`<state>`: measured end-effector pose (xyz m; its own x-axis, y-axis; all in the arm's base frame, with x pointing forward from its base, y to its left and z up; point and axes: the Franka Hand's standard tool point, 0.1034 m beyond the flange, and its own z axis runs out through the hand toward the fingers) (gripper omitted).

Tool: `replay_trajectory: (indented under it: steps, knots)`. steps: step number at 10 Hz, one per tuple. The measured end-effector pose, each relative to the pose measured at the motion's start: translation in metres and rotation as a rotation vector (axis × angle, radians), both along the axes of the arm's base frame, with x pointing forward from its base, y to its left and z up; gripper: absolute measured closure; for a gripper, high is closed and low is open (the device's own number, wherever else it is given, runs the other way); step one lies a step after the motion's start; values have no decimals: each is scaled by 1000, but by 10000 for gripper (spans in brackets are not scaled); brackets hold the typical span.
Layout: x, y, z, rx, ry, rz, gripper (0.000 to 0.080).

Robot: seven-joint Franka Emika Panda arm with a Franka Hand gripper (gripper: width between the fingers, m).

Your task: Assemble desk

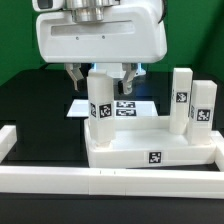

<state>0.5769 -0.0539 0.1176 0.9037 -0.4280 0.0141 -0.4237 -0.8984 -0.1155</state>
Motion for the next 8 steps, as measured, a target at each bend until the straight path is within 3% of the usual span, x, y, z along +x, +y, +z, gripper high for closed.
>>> replay_trajectory:
  steps: [8]
  knots:
    - [0,-2,-3,-54,-58,659,150]
